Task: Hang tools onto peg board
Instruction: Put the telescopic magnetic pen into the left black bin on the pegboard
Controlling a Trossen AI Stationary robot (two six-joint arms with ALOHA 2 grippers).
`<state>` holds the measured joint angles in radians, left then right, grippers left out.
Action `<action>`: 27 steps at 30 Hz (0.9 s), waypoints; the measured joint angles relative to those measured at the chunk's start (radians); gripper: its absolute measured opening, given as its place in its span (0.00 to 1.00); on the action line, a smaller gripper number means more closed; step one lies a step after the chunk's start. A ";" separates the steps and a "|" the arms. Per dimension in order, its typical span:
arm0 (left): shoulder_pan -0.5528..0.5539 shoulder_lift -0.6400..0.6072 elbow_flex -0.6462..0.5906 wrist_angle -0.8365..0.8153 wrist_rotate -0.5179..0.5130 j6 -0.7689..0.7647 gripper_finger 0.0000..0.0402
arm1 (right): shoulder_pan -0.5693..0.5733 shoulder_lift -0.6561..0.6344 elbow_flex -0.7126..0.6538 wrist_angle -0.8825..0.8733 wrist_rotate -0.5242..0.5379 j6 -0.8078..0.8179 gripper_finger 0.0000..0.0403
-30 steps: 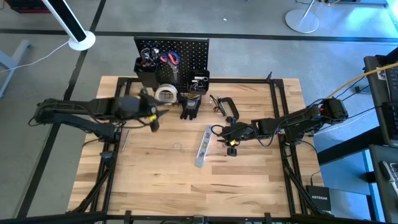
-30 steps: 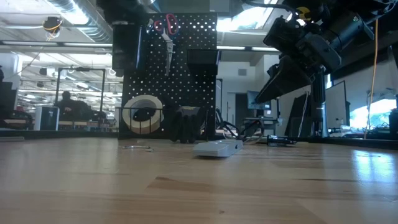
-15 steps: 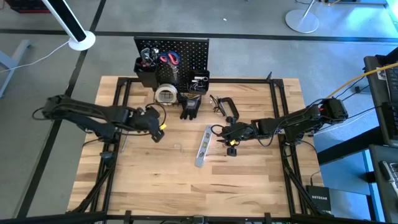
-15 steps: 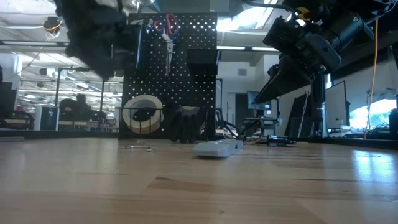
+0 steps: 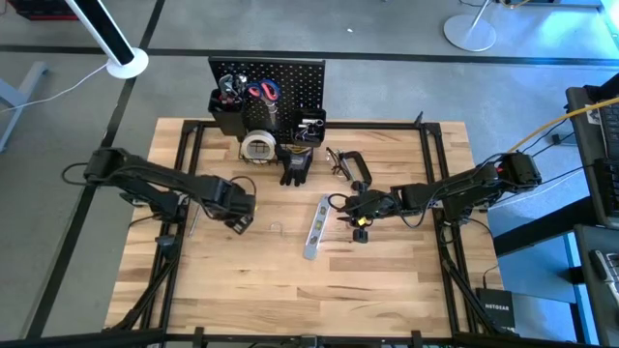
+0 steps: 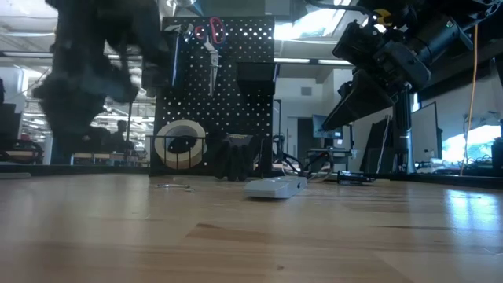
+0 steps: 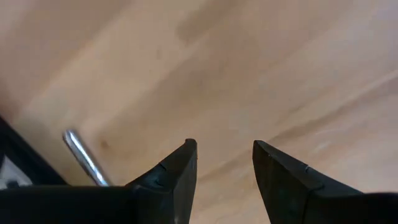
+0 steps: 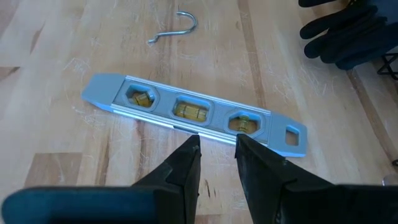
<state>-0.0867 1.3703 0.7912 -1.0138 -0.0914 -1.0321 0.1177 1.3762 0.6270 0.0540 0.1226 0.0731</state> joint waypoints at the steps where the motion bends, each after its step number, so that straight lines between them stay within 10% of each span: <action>1: 0.004 0.013 -0.014 -0.001 0.024 0.000 0.36 | 0.000 0.000 0.000 0.000 0.000 0.000 0.26; 27: 0.169 0.058 -0.179 -0.093 0.174 0.085 0.36 | 0.000 0.000 0.000 0.005 -0.002 0.000 0.26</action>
<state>0.0827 1.4285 0.6125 -1.1068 0.0822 -0.9466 0.1173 1.3762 0.6270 0.0586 0.1204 0.0731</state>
